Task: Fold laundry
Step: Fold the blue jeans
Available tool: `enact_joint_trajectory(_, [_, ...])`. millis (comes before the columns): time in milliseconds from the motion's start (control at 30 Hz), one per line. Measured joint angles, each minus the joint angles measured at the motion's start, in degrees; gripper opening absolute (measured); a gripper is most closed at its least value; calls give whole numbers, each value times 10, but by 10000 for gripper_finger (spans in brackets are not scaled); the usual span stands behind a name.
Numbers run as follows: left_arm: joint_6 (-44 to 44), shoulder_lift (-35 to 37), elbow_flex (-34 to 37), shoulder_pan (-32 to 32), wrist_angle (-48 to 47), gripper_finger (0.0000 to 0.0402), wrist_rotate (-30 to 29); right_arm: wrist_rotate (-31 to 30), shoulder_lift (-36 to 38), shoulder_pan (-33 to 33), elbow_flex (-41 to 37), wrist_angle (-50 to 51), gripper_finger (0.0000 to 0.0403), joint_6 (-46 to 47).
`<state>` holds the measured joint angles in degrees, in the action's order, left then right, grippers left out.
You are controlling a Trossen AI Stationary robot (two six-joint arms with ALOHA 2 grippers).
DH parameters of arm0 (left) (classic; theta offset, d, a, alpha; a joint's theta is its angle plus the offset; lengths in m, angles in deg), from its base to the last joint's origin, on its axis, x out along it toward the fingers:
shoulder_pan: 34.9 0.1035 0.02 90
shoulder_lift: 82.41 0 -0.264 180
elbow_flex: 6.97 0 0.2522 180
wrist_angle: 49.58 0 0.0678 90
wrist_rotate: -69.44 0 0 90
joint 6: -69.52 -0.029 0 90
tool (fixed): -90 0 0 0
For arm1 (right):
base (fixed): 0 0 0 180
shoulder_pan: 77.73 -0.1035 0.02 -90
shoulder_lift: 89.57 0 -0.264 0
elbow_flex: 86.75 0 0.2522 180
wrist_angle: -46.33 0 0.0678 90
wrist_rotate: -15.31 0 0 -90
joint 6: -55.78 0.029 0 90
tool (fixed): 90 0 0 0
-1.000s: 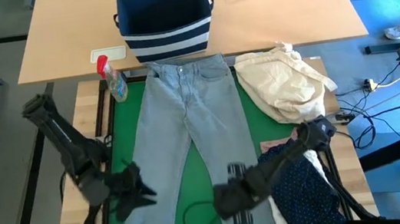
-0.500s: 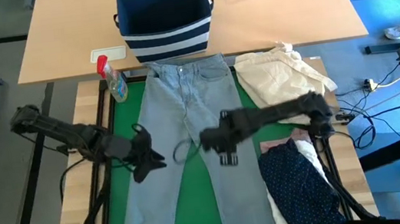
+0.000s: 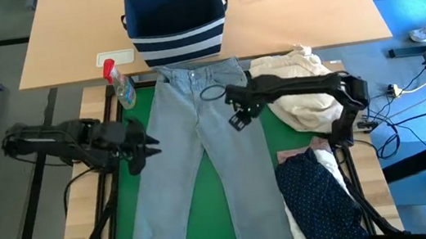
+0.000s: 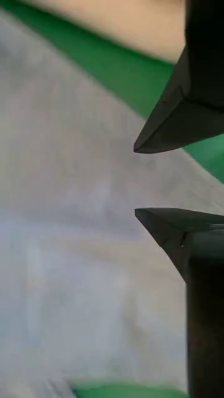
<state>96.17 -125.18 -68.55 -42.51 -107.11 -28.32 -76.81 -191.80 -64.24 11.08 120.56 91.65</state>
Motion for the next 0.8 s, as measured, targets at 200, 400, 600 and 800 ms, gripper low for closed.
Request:
enact_joint_trajectory(200, [-68, 19, 0, 59, -19, 158, -45, -7, -3, 83, -29, -35, 154, 0])
enact_joint_trajectory(400, [-93, 18, 0, 110, -22, 158, -67, 13, -38, 179, -28, -109, 205, -37])
enact_joint_trajectory(600, [-74, 16, 0, 151, -22, 158, -67, 24, -82, 265, -28, -196, 258, -76])
enact_joint_trajectory(800, [-48, 15, 0, 172, -22, 158, -67, 130, -122, 309, -28, -261, 264, -90])
